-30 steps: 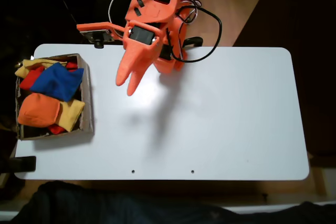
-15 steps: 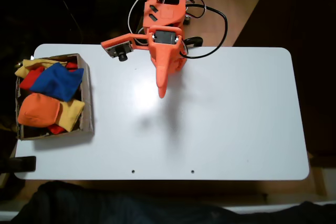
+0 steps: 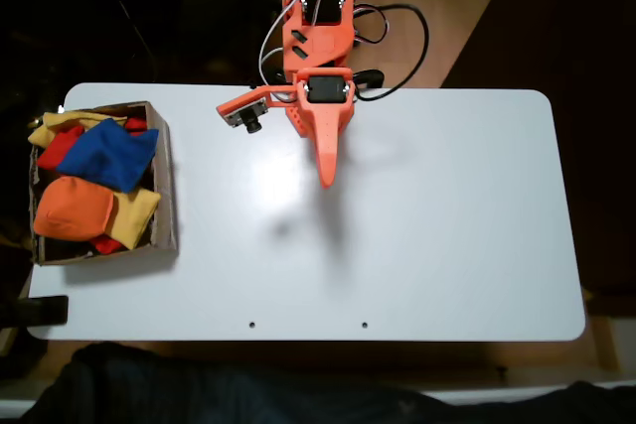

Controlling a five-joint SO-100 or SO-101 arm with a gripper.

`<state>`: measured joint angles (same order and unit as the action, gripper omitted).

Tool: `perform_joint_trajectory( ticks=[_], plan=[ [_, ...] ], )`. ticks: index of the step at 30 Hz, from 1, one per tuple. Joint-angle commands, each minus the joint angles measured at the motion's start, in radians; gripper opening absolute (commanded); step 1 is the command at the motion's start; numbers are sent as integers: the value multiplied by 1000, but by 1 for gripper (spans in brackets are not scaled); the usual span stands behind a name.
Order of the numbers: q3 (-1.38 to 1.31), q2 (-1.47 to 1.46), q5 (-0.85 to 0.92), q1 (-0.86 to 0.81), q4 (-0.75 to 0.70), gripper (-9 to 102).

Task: Grasp a bag and put it in the box.

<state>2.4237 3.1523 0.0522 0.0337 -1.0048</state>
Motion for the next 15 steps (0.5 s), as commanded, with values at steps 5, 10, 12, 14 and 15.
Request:
perform_joint_trajectory(
  ticks=[5,10,12,14,15],
  plan=[
    [71,64,8,25,-26,24],
    [117,109,12,41,-46,17],
    [135,126,12,46,-57,17],
    [155,141,14,51,-66,15],
    [164,144,18,52,-71,12]
  ],
)
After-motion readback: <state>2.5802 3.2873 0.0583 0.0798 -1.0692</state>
